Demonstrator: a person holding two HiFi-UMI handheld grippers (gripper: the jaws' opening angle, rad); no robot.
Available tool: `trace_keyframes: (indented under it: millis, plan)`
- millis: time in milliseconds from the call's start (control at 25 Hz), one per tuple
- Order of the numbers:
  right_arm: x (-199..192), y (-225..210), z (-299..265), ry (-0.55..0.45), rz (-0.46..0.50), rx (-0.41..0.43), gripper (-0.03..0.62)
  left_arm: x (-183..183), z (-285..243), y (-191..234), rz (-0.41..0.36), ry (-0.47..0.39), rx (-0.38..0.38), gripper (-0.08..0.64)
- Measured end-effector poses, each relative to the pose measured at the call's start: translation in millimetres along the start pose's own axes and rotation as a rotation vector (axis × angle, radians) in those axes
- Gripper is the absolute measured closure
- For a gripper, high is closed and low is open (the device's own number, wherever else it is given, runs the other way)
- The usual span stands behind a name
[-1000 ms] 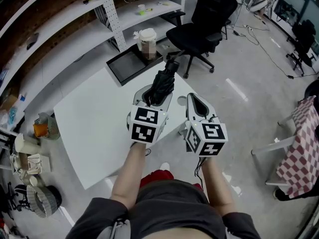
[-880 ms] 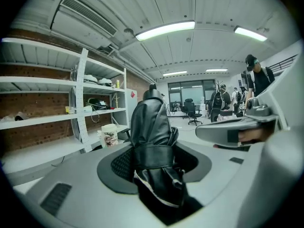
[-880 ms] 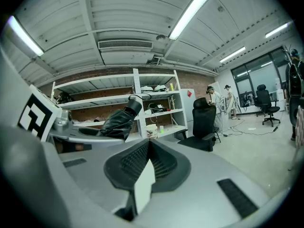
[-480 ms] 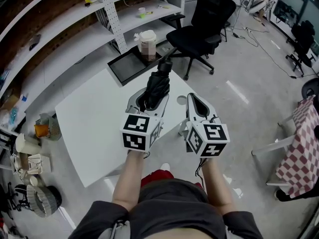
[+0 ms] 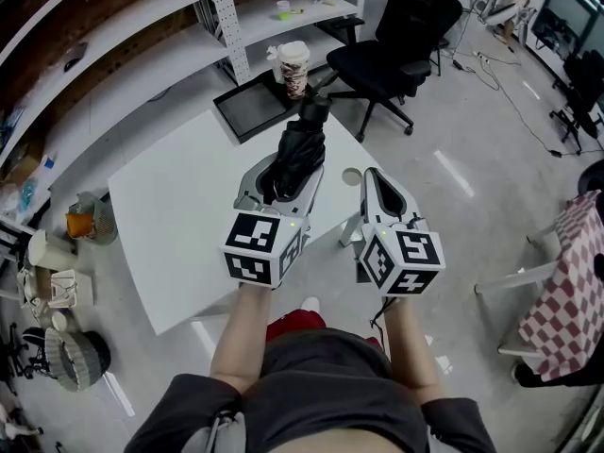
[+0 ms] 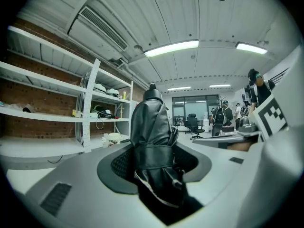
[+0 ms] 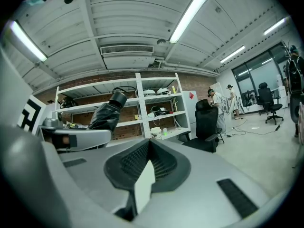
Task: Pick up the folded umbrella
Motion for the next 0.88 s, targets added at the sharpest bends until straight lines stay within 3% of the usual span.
trace_keyframes:
  millis: [880]
  plan:
    - [6,12,6,-0.030,0.030,0.032,0.575,3,34,11,0.068,-0.071,0.027,0.345]
Point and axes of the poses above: the fingertips, and each gripper's own axes: z backward along the fingers, y to its left, x out of its top, the point moved 7 cm from there along z, backward along the fingers, and after that the axes turned 6 degrees about y, right-handed, at the moved point
